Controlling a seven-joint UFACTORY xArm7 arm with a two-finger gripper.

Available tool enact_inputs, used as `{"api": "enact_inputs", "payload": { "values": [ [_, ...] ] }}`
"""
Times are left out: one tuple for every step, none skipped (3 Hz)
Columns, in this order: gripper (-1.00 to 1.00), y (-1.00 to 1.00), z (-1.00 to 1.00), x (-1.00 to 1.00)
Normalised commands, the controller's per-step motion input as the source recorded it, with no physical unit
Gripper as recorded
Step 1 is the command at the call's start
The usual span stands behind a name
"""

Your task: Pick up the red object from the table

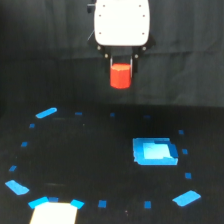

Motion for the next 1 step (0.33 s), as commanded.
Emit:
{"api": "enact_inputs", "payload": {
  "values": [
    [-1.0, -0.48, 0.96, -0.41]
  ]
}}
